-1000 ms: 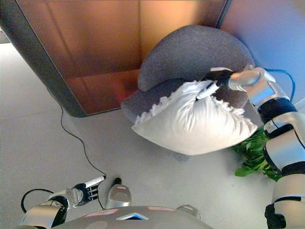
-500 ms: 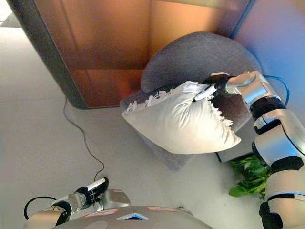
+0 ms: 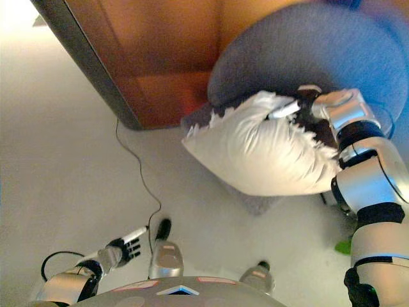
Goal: Pick up the pillow and put it on the sofa.
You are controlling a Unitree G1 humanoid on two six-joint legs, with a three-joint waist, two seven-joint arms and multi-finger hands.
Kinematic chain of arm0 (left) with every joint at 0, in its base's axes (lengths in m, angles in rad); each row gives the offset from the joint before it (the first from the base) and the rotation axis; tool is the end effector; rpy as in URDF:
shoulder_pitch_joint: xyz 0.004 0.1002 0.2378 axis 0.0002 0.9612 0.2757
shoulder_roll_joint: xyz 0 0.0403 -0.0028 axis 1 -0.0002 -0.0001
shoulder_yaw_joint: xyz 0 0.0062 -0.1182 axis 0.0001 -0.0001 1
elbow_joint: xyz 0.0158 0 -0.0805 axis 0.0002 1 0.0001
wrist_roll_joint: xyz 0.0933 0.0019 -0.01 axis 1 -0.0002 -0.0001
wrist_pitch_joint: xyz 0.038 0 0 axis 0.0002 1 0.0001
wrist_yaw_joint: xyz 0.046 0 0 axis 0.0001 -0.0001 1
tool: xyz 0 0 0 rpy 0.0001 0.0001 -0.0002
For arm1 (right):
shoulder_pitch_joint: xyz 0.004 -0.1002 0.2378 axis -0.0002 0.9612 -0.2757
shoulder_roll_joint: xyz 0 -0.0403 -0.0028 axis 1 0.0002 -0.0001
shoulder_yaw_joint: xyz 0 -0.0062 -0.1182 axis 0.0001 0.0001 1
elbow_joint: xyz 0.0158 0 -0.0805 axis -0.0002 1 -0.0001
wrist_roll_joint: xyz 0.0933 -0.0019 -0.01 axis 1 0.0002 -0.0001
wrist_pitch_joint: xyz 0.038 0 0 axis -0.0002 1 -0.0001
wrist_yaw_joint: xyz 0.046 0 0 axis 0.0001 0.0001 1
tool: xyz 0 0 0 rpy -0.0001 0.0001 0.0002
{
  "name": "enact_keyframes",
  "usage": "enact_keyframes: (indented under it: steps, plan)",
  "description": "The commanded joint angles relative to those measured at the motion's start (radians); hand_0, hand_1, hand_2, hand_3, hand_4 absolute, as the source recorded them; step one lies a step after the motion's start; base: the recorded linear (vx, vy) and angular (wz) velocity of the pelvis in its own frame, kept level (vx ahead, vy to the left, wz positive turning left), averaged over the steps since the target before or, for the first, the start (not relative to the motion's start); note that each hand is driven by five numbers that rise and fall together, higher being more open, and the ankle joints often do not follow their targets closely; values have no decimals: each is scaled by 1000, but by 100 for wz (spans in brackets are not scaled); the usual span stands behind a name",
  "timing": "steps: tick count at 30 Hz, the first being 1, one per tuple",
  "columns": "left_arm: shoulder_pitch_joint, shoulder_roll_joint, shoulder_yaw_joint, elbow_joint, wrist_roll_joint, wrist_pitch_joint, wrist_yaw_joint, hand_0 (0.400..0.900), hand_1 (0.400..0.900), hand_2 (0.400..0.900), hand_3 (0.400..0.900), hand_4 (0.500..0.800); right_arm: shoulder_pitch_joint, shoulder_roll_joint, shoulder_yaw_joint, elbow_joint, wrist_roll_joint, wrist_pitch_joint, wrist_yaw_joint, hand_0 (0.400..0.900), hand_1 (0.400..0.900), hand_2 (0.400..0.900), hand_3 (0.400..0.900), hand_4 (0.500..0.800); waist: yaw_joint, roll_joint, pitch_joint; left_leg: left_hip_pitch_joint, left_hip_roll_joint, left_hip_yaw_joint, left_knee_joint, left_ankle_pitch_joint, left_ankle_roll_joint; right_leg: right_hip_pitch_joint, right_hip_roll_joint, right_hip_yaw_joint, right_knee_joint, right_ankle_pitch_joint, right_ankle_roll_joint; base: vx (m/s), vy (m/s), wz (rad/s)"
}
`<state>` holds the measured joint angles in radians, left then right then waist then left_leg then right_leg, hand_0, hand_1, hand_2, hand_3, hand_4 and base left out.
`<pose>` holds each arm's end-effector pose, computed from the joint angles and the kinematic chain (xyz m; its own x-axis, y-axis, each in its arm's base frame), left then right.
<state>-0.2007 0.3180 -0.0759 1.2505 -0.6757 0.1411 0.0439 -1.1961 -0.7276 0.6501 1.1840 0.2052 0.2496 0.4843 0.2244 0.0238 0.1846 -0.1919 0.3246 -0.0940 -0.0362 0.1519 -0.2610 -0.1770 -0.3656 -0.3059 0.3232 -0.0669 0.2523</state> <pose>0.1365 0.2511 -0.0994 0.3693 0.2280 -0.9009 -0.5057 0.8626 0.0111 0.3579 -0.2866 0.2019 0.8677 -0.0263 -0.4964 -0.3052 0.7601 -0.5737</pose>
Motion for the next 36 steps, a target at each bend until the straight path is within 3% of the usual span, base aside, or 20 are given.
enact_keyframes:
  steps: [1,4,9,17,18,19,36]
  plan:
    - [-43,53,-64,30,-67,-88,-46,900,900,900,900,800,-201,-69,3,39,-8,4,-96,400,400,400,400,500,32,-20,98,82,124,-20,-32,13,-1,-223,-130,79,113,74,10,-147,-78,14]
    - [43,40,-55,4,-62,-161,-83,900,900,900,900,800,-235,-111,24,57,-39,24,-171,400,400,400,400,500,39,1,129,50,122,-29,-41,33,-1,-305,-135,113,173,70,10,-80,-40,12]
    - [53,63,-50,-46,-84,-117,-73,900,900,900,900,800,-345,-158,85,90,-117,79,-273,400,400,400,400,500,31,15,136,16,122,-35,-51,48,-1,-397,-138,156,255,52,6,-19,-46,4]
    - [57,123,-19,-33,-101,-69,-146,900,900,900,900,800,-388,-258,137,78,-205,105,-331,400,400,400,400,500,-10,4,112,36,120,1,-51,50,-1,-414,-126,183,276,44,3,12,-8,-10]
    - [57,125,-18,-31,-101,-67,-149,900,900,900,900,800,-385,-263,134,76,-223,105,-351,514,514,514,514,568,-12,3,108,42,120,4,-51,50,-1,-413,-125,185,280,42,4,71,-2,-9]
    - [56,127,-13,-26,-96,-66,-154,900,900,900,900,800,-375,-271,127,75,-255,109,-370,900,900,900,900,800,-16,2,101,50,120,8,-51,48,-1,-412,-124,188,284,39,4,78,-5,-7]
    - [58,172,29,30,-36,3,-222,900,900,900,900,800,-321,-332,126,80,-309,100,-312,900,900,900,900,800,-57,-32,10,146,128,92,-51,34,-1,-230,-84,138,130,51,-3,55,20,-10]
